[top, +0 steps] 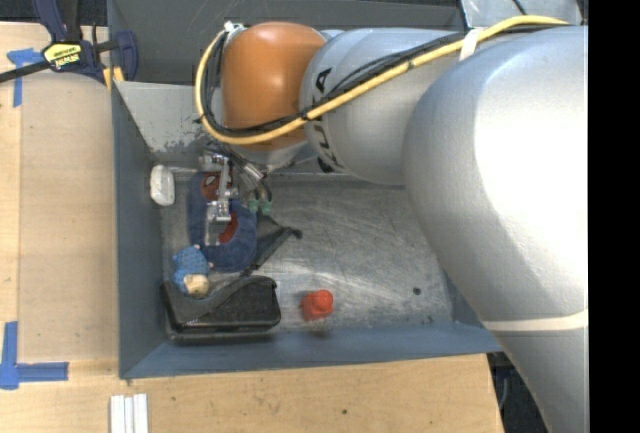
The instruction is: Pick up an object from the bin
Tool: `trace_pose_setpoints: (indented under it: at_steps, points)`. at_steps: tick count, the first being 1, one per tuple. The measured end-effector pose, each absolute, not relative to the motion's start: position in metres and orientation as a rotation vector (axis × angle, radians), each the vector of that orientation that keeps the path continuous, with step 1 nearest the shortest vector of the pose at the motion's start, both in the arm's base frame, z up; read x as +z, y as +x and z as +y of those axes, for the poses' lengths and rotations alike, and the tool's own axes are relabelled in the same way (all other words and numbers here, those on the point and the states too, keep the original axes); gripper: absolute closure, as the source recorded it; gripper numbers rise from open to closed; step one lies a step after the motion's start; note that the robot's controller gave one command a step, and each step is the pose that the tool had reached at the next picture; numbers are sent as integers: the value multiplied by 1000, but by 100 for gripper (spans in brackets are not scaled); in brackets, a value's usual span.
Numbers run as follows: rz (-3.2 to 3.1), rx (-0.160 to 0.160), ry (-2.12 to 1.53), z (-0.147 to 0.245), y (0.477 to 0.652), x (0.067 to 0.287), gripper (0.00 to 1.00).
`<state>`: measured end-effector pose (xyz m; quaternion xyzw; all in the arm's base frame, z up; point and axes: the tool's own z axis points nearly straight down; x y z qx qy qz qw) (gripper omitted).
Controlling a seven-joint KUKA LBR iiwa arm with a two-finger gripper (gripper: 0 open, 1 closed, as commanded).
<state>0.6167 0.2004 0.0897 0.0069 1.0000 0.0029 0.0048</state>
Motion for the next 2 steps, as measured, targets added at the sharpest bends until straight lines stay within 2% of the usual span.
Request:
trace_pose_setpoints:
  at_steps: [1, 2]
  points:
    - [3112, 16, 29, 199, 622, 92, 100]
    - [3130, 4, -31, 185, 614, 200, 100]
